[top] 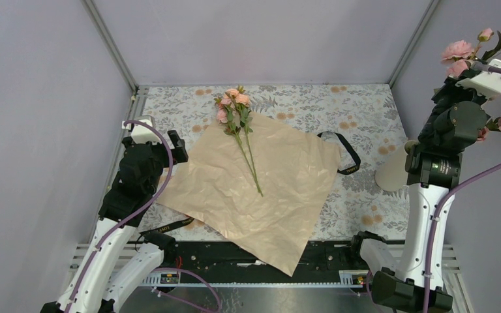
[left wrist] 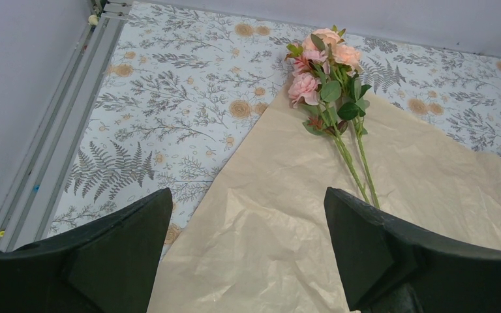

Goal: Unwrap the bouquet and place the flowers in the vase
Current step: Insert the fake flower into the vase.

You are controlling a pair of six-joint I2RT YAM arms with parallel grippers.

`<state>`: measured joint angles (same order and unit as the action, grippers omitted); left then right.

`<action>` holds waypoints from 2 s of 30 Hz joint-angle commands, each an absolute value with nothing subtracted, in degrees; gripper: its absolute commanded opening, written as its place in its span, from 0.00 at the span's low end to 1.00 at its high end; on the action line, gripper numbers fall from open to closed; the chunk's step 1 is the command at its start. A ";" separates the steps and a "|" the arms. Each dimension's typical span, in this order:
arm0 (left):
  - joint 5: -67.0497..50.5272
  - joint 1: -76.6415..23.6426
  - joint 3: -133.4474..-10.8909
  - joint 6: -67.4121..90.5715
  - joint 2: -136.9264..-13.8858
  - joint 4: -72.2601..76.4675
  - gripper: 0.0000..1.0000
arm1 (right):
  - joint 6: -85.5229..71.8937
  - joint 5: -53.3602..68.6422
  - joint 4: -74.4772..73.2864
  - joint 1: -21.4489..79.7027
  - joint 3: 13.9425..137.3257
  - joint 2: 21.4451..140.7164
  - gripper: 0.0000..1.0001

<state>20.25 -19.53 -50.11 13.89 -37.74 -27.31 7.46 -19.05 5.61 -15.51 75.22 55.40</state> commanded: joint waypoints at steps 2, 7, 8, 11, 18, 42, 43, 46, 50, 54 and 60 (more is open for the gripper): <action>21.32 -19.86 -50.05 13.18 -37.86 -24.26 0.95 | 7.38 -22.07 9.71 -15.99 73.08 53.46 0.00; 21.62 -20.21 -49.93 13.10 -38.05 -24.17 0.95 | 6.72 -23.15 10.89 -16.08 70.02 52.68 0.00; 21.62 -20.20 -49.92 13.05 -38.12 -24.13 0.95 | 6.64 -23.46 11.19 -16.08 69.34 52.61 0.00; 21.65 -20.22 -49.76 12.96 -38.14 -23.87 0.95 | 6.16 -23.89 11.78 -16.08 66.97 52.27 0.00; 21.81 -20.27 -49.44 13.00 -37.88 -23.43 0.95 | 5.06 -24.01 13.05 -16.09 60.07 50.76 0.00; 21.84 -20.21 -48.96 13.18 -39.80 -23.25 0.95 | -1.82 -31.38 14.01 -16.08 43.80 48.16 0.02; 21.88 -20.21 -48.96 13.16 -39.80 -23.19 0.95 | -1.91 -31.38 13.79 -16.08 43.60 48.10 0.03; 21.94 -20.21 -48.96 13.18 -39.86 -23.20 0.95 | -1.93 -31.38 13.69 -16.08 42.90 47.70 0.05; 21.88 -20.21 -48.96 13.14 -40.01 -23.25 0.95 | -2.12 -31.42 13.69 -16.08 42.29 46.99 0.12; 21.85 -20.17 -48.96 13.10 -39.92 -23.21 0.95 | -2.81 -30.96 13.12 -16.08 42.23 46.52 0.23; 21.97 -20.21 -49.04 13.10 -39.85 -23.25 0.95 | -4.22 -29.24 11.69 -16.08 41.52 44.57 0.38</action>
